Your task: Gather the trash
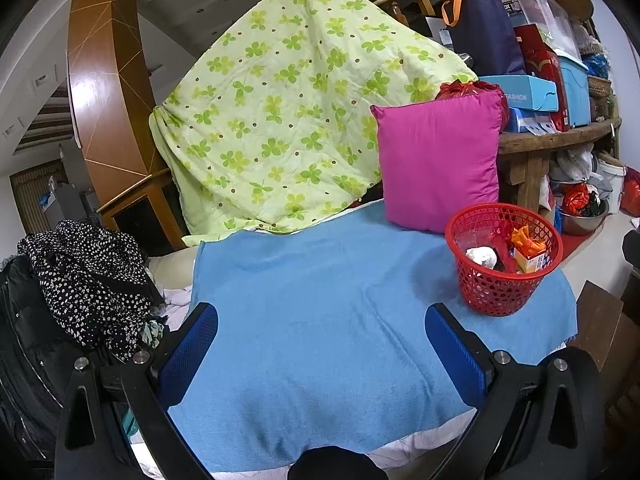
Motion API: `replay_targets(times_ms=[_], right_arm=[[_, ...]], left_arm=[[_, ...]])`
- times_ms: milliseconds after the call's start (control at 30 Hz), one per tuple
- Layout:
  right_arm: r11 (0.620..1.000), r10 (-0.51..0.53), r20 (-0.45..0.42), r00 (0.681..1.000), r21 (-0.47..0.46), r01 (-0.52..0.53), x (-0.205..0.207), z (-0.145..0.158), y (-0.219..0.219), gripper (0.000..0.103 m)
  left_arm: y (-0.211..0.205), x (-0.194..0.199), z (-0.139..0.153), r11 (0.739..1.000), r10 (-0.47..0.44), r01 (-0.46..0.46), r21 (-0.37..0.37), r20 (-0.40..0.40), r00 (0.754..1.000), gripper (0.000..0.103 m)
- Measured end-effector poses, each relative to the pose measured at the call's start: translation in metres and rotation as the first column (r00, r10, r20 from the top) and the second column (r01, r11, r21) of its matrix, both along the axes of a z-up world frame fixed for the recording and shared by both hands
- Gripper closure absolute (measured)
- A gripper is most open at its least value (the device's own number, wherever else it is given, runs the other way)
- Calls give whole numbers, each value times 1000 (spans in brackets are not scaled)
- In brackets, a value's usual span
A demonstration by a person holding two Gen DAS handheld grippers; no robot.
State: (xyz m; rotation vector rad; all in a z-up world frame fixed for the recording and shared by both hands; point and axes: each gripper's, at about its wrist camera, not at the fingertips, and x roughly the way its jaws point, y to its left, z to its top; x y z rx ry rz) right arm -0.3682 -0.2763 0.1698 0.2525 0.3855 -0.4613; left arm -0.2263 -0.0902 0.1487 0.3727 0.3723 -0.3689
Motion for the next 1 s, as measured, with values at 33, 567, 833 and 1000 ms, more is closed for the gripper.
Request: replay_targets(times_ms=[33,567,833,1000], right_arm=[[1000,-2,2,1000,0,2,0,0,0,5],[1000,-30,10,1000,-1,30,-2,-4,-3,5],[999,-47,28,998,5,47,2,-6,-7,5],[999,-49,21,999,8,48,9,-9,-8,5]], left_arm=[[0,0,0,1000,0,0,-1,-2,1000,0],[-5,1,-4,1000,-12,12,25,-8,1000,0],[-6,7,-12,999,-12,13,37,-25,1000,0],[-9,16,-22,999,-9,11,47,-48,999,0]])
